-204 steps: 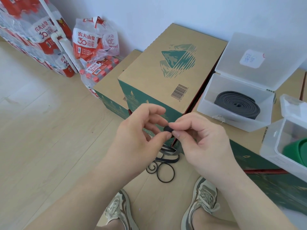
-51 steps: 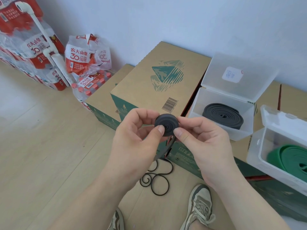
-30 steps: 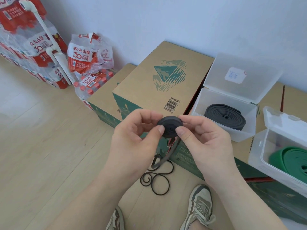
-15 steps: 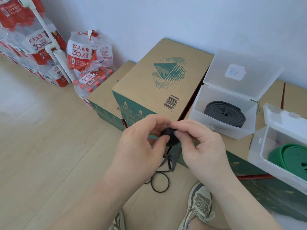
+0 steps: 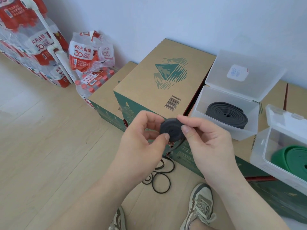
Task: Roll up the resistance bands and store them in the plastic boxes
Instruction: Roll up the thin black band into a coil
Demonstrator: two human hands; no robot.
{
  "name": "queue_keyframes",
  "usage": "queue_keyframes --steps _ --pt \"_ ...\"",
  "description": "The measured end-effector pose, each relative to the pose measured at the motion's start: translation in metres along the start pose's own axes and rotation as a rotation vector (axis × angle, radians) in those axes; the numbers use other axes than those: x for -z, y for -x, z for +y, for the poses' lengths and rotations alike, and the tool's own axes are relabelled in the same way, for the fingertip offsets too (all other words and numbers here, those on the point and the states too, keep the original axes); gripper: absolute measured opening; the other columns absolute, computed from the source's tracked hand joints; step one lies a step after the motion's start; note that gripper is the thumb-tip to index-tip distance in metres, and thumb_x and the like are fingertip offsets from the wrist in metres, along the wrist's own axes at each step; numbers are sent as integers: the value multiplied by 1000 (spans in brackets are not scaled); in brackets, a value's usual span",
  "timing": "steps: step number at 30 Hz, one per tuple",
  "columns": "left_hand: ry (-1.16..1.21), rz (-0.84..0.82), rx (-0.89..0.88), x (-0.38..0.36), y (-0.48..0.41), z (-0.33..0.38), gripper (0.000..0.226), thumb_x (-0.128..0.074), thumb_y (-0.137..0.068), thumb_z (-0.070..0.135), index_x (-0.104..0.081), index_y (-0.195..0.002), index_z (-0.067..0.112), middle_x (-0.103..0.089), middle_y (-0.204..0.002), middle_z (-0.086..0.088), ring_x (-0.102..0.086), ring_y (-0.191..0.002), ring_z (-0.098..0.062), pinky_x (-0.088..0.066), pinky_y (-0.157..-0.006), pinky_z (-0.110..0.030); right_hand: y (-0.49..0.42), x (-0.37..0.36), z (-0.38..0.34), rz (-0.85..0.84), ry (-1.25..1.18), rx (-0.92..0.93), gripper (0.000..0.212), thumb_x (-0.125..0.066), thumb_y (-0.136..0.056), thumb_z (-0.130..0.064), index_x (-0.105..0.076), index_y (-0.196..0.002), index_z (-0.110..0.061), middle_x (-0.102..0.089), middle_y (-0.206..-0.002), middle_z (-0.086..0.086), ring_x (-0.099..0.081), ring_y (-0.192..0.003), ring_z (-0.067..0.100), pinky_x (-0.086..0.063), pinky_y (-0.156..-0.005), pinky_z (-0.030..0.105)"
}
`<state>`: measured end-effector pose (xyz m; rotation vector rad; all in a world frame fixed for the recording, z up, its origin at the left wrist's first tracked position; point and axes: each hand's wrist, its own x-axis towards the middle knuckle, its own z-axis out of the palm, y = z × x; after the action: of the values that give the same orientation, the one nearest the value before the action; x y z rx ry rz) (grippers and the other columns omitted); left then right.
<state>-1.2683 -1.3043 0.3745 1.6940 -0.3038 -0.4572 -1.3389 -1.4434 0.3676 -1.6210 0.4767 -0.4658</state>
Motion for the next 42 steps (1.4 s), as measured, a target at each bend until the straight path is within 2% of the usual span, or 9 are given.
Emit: queue_keyframes --steps 4,10,14,17,21,27,30,35,42 --pt "-288 43 -81 -1 2 -5 15 -78 -89 20 -65 -90 28 -73 -89 14 -71 -85 1 -59 -67 -21 2 2 5 -28 249 120 37 -59 -98 5 -78 -100 -27 -74 -96 -7 -67 -94 4 -46 -78 6" --pt "-394 14 -230 1 2 -8 45 -75 -85 -1 -70 -117 31 -74 -95 17 -70 -93 2 -59 -77 -18 5 -2 10 -75 367 271 32 -63 -93 9 -78 -99 -19 -72 -96 -7 -68 -96 9 -50 -82 12" --pt "-140 89 -144 3 -1 -3 39 -75 -87 -3 -73 -103 32 -76 -91 11 -73 -87 -7 -59 -75 -20 2 1 1 16 38 21 25 -78 -87 -2 -75 -97 -24 -79 -90 -11 -74 -85 4 -57 -79 16" --pt "101 104 -78 6 -3 3 32 -72 -91 -5 -73 -99 26 -80 -94 4 -78 -88 -18 -63 -82 -37 2 1 -2 53 -4 17 22 -80 -85 -5 -77 -99 -22 -80 -92 -11 -76 -87 6 -59 -81 19" --pt "270 79 12 2 0 6 21 -68 -93 -7 -69 -101 13 -79 -96 -4 -79 -90 -22 -65 -80 -36 5 -2 -1 84 9 56 24 -77 -89 -7 -78 -99 -29 -80 -97 -15 -76 -93 6 -57 -85 18" --pt "-197 52 -19 1 -1 -7 13 -78 -89 17 -68 -93 25 -76 -89 11 -72 -86 0 -57 -71 -20 1 1 13 21 284 242 28 -65 -94 6 -76 -103 -17 -72 -100 -5 -69 -98 15 -51 -84 15" --pt "-307 47 -224 2 0 -9 37 -78 -88 6 -68 -117 26 -72 -107 17 -70 -101 -1 -58 -79 -16 0 2 15 -7 335 320 30 -63 -91 15 -77 -100 -11 -70 -96 -1 -67 -97 11 -49 -84 15" --pt "-379 52 -307 4 1 -9 38 -76 -87 0 -74 -114 26 -73 -98 20 -70 -94 -2 -58 -71 -17 2 0 15 -27 378 398 31 -66 -88 16 -80 -95 -11 -72 -96 -1 -69 -93 12 -54 -80 22" --pt "-298 34 -253 5 1 -7 37 -72 -89 -2 -72 -108 30 -73 -96 20 -70 -94 -3 -59 -78 -21 6 -3 3 49 175 131 25 -81 -84 -3 -77 -91 -27 -78 -88 -17 -73 -86 5 -55 -79 14"
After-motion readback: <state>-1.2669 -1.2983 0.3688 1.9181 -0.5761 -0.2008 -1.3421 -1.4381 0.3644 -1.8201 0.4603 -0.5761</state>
